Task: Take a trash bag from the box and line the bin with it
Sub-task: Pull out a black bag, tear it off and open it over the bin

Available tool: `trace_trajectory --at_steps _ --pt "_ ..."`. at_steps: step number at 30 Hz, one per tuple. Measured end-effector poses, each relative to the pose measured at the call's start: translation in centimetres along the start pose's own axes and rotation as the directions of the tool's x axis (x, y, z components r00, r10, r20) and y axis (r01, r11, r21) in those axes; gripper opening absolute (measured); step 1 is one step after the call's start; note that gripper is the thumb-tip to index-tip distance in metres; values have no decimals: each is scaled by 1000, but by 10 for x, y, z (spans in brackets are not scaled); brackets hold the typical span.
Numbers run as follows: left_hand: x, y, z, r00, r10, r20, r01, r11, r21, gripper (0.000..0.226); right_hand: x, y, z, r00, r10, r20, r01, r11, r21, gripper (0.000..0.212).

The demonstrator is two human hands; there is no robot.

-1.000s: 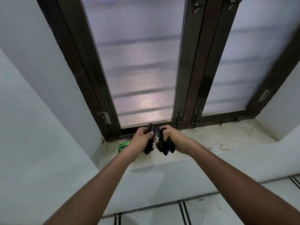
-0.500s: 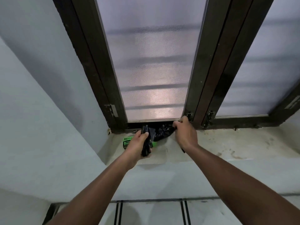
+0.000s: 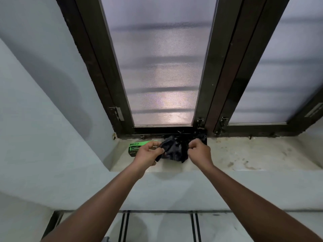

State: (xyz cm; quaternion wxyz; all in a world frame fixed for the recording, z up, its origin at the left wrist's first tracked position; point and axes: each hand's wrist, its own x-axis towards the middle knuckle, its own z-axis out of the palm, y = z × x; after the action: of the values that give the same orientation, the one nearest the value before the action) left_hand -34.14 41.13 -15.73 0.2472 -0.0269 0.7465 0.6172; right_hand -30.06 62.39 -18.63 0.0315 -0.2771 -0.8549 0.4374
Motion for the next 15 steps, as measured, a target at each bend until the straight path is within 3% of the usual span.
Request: trace_trajectory --at_steps 3,6,11,13,15 --pt "-3 4 5 999 33 2 -33 998 59 18 -19 -4 -5 999 40 4 -40 960 278 14" --pt "-3 4 11 998 55 -10 -54 997 63 31 -30 -9 -9 961 146 234 -251 813 526 14" --pt "-9 7 12 988 136 68 -142 985 97 28 -43 -23 -26 845 39 534 -449 593 668 48" --pt "-8 7 11 979 187 81 -199 964 179 28 -45 -26 -29 816 -9 577 -456 603 654 46" --pt "-7 8 10 980 191 62 -200 954 222 26 -44 -24 -26 815 -54 577 -374 711 595 30"
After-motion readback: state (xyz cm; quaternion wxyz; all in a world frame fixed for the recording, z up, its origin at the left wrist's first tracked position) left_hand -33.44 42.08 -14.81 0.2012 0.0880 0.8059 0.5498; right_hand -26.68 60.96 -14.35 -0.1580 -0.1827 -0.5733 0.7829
